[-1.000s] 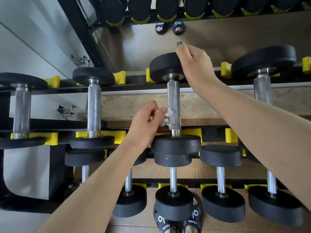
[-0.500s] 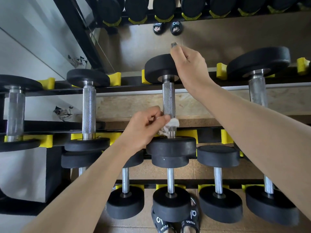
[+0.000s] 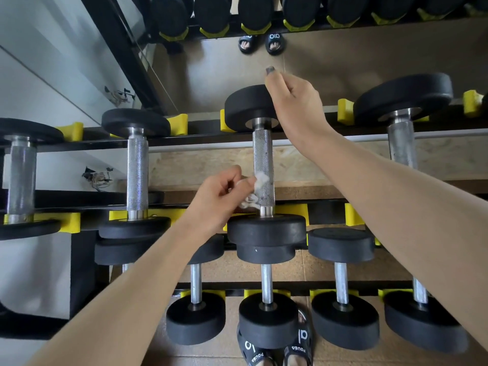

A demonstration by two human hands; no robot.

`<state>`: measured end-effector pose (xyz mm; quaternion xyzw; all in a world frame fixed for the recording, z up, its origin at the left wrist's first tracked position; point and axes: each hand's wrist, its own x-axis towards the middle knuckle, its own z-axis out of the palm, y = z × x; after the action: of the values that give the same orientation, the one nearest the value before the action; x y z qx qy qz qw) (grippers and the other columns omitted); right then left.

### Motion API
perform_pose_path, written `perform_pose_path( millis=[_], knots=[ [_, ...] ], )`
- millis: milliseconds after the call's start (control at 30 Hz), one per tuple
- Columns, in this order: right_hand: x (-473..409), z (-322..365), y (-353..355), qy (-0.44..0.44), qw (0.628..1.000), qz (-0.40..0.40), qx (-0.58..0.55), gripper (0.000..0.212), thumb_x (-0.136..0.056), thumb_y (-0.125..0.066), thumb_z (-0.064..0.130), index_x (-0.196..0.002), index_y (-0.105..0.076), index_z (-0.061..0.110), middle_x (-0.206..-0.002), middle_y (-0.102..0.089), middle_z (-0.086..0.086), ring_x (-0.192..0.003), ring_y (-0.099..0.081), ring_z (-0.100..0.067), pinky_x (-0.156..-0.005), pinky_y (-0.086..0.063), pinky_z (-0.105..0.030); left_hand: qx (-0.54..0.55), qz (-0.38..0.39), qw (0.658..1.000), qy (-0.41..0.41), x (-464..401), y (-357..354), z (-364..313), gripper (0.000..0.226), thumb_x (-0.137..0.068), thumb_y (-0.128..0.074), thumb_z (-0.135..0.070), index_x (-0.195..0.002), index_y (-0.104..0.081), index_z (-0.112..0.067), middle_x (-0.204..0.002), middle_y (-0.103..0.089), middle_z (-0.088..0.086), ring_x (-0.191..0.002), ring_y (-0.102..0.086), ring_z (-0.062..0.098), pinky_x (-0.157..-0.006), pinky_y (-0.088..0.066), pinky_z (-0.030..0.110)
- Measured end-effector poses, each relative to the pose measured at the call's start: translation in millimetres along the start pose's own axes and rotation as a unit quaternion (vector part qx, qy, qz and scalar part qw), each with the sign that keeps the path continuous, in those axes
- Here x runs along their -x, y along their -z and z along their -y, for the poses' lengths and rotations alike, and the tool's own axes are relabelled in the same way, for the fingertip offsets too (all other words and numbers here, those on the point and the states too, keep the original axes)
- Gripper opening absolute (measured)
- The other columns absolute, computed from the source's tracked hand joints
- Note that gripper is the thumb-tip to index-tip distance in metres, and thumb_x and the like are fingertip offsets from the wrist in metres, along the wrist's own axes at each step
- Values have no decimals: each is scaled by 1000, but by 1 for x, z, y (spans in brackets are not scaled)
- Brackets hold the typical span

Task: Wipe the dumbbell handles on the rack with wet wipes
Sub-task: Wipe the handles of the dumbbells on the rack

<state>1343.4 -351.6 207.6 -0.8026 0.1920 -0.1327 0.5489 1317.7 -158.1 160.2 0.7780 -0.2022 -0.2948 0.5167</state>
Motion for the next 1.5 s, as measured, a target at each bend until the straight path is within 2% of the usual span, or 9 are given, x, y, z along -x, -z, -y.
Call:
perform_pose_path(
  millis=[100, 233, 600, 767, 933, 1067, 1167, 1367, 1500],
  knots=[
    [1, 0, -1, 4, 1000, -2, -3, 50, -103, -40, 37, -74, -35, -4, -65, -33, -6, -60, -30, -10, -61, -25, -35, 115, 18, 991, 61, 2, -4, 0, 42, -100, -63, -32, -70, -39, -14, -72, -41, 10, -69, -34, 22, -66, -29, 35],
    [0, 0, -1, 1, 1000, 0, -6, 48, -103, -40, 37, -69, -28, 5, -64, -31, -6, -60, -29, -12, -61, -23, -34, -53, 119, 991, 38, 0, 1, -18, 41, -96, -66, -37, -69, -42, -16, -71, -42, 4, -68, -40, 16, -67, -34, 33],
    [-1, 0, -1, -13, 1000, 3, 1, 50, -104, -40, 35, -59, -25, 20, -49, -26, 10, -49, -27, -5, -50, -19, -25, -19, -30, 998, 49, 3, -10, -16, 47, -102, -58, -32, -74, -40, 0, -67, -34, 6, -62, -33, 15, -61, -29, 32],
    [-1, 0, -1, -14, 1000, 7, -3, 48, -104, -40, 37, -61, -28, 19, -52, -28, 8, -51, -28, -5, -56, -22, -30, -134, 70, 988, 23, 6, -3, -25, 52, -89, -62, -54, -74, -46, -7, -65, -47, -2, -58, -42, 6, -56, -37, 17],
    [1, 2, 0, -19, 1000, 4, 1, 48, -103, -40, 37, -61, -27, 19, -54, -28, 7, -52, -28, -6, -58, -23, -32, -121, -32, 992, 22, 0, -8, -17, 44, -101, -59, -34, -71, -41, -7, -60, -42, -1, -57, -38, 8, -53, -33, 22],
    [1, 3, 1, -22, 1000, 2, 2, 48, -103, -40, 38, -61, -28, 19, -56, -31, 6, -53, -30, -6, -58, -25, -32, 139, -173, 966, 130, -9, -7, -11, 32, -104, -55, -20, -75, -46, -10, -92, -74, 11, -83, -74, 21, -66, -61, 33],
    [3, 3, 0, -24, 1000, 0, 7, 48, -103, -38, 39, -61, -31, 18, -57, -34, 5, -52, -32, -5, -58, -26, -32, 31, -186, 978, 91, -7, 0, -22, 32, -102, -58, -25, -77, -45, -10, -91, -70, 19, -88, -74, 16, -69, -64, 37],
    [5, 8, 1, -33, 999, -7, 42, 28, -104, -38, 42, -92, -55, 23, -83, -58, 8, -78, -52, -8, -71, -39, -31, -110, -166, 979, -47, -8, 0, -61, 37, -95, -69, -33, -79, -46, -8, -72, -55, 12, -60, -47, 23, -57, -43, 35],
    [19, 19, 14, -9, 995, -104, -4, 28, -101, -48, 32, -128, -56, 28, -120, -61, 6, -109, -57, -8, -94, -47, -29, -114, -131, 980, -101, -13, -3, -82, 20, -92, -72, -27, -91, -55, -17, -80, -60, -4, -71, -58, 20, -65, -55, 39]
  ],
)
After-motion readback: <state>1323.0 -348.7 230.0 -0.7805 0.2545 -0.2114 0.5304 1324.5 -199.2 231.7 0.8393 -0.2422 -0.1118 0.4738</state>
